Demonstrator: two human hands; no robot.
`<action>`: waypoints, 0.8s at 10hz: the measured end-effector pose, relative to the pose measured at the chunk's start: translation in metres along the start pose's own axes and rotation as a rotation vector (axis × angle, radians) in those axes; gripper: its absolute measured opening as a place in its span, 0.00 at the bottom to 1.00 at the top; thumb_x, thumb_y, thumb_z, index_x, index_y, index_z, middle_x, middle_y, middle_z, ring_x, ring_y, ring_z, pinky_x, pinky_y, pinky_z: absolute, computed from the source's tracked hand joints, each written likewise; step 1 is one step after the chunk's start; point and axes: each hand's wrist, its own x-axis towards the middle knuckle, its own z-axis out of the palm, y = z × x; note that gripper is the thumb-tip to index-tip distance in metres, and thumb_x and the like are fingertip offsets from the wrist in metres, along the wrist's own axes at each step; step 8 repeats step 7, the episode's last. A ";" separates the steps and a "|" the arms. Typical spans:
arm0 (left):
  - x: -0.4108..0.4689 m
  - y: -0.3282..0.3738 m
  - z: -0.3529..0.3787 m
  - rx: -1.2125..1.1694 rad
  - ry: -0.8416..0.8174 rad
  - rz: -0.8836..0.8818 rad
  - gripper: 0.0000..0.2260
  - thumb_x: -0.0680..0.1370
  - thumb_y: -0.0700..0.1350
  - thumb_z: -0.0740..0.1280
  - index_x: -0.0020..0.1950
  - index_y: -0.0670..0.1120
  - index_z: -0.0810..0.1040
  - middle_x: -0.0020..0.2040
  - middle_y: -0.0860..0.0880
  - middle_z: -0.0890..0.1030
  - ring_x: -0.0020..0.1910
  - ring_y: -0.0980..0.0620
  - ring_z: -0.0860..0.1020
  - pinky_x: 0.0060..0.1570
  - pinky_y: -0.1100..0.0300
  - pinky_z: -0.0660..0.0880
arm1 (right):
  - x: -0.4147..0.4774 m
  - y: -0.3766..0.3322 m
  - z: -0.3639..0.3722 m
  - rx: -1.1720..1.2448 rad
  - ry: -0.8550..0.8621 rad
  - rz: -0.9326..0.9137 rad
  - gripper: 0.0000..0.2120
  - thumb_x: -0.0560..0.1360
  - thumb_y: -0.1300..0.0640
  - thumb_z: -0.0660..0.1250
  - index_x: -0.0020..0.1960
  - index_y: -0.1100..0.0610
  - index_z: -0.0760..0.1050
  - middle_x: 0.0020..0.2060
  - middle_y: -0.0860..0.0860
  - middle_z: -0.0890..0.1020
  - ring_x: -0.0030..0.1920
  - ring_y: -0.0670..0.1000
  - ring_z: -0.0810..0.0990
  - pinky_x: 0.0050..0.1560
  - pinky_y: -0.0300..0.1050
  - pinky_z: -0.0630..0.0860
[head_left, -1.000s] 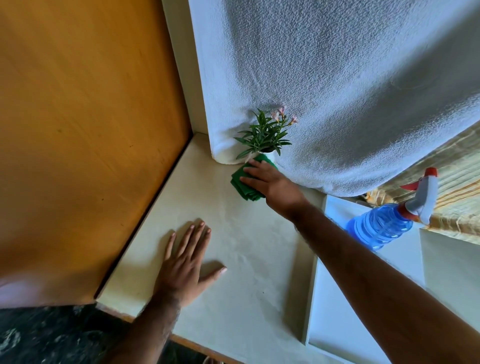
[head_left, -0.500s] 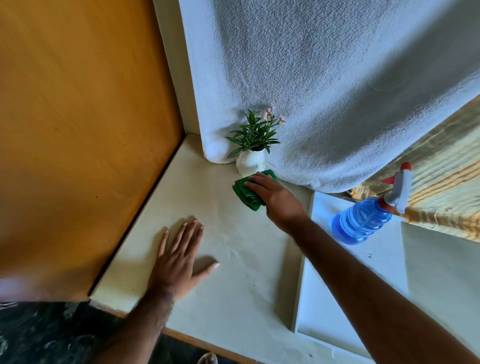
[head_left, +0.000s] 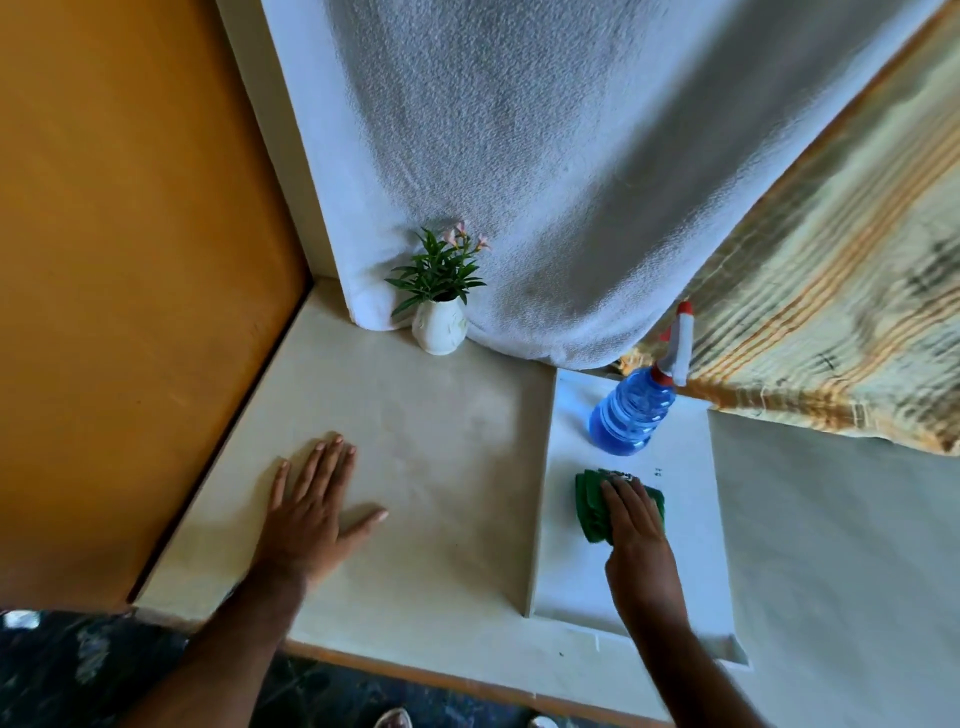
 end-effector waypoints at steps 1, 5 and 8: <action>0.001 0.001 0.002 -0.004 0.025 0.021 0.45 0.75 0.75 0.49 0.82 0.47 0.57 0.83 0.46 0.58 0.81 0.46 0.58 0.78 0.36 0.55 | -0.011 0.017 0.005 -0.081 -0.019 0.007 0.42 0.58 0.83 0.64 0.72 0.66 0.71 0.71 0.63 0.73 0.74 0.63 0.66 0.73 0.61 0.64; 0.003 0.000 0.003 0.020 -0.070 -0.001 0.48 0.74 0.78 0.43 0.83 0.46 0.55 0.83 0.45 0.57 0.82 0.45 0.56 0.78 0.35 0.52 | -0.019 0.017 0.007 -0.221 -0.157 -0.077 0.43 0.80 0.30 0.48 0.80 0.63 0.53 0.80 0.58 0.54 0.80 0.57 0.51 0.77 0.58 0.55; 0.017 0.010 -0.042 0.040 -0.220 -0.019 0.62 0.57 0.84 0.27 0.83 0.49 0.42 0.85 0.49 0.42 0.83 0.50 0.44 0.80 0.42 0.47 | 0.029 -0.036 -0.040 -0.137 0.022 -0.325 0.42 0.80 0.35 0.61 0.79 0.65 0.55 0.80 0.60 0.55 0.80 0.57 0.51 0.77 0.58 0.57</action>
